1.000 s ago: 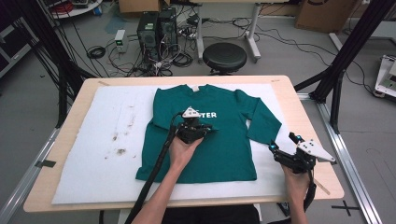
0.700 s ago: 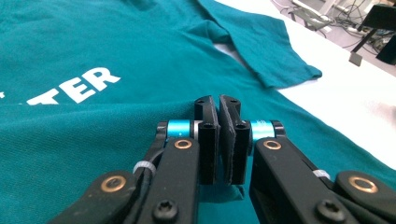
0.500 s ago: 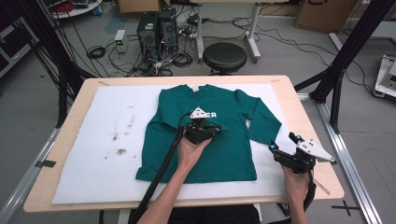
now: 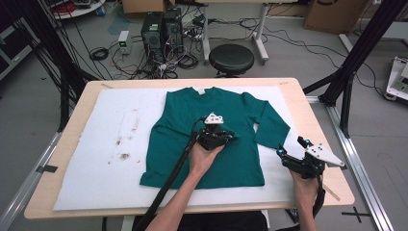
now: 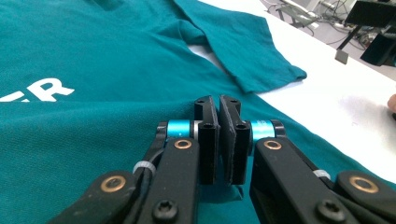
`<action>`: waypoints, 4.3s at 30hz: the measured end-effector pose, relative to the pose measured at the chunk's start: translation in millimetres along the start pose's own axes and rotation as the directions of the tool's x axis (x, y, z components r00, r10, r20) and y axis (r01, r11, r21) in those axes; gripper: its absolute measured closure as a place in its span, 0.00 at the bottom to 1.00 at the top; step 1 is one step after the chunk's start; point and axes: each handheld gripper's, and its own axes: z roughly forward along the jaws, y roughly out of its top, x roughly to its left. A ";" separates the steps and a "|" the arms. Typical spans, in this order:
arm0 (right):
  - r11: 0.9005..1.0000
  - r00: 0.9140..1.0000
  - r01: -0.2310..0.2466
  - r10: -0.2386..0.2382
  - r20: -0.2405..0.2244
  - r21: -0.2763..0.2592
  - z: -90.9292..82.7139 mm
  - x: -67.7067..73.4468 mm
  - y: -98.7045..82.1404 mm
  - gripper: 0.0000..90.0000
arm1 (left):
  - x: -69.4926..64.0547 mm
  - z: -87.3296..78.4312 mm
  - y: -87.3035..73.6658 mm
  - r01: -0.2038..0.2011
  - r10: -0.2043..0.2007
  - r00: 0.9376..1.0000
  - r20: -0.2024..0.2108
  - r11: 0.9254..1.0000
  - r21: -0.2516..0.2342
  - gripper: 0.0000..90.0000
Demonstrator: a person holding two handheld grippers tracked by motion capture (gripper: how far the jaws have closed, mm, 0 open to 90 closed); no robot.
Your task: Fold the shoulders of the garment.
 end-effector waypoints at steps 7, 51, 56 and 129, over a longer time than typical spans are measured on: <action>1.000 1.000 0.002 -0.002 0.001 0.001 0.2 0.4 0.0 0.21 | 0.2 -1.1 0.6 0.002 -0.002 1.000 0.012 1.000 0.000 0.94; 1.000 1.000 0.010 -0.010 0.004 0.021 1.6 1.9 0.8 0.21 | -11.1 52.2 22.6 -0.068 0.085 0.993 -0.081 0.980 0.189 0.98; 1.000 1.000 0.011 -0.011 0.005 0.019 1.6 1.7 0.8 0.21 | -9.8 43.9 28.9 -0.053 0.060 0.996 -0.068 0.993 0.108 0.98; 1.000 1.000 -0.028 0.028 0.013 -0.002 -0.3 -1.4 -0.2 0.22 | 78.5 -218.6 -66.4 -0.075 0.026 0.964 -0.264 0.982 -0.176 0.34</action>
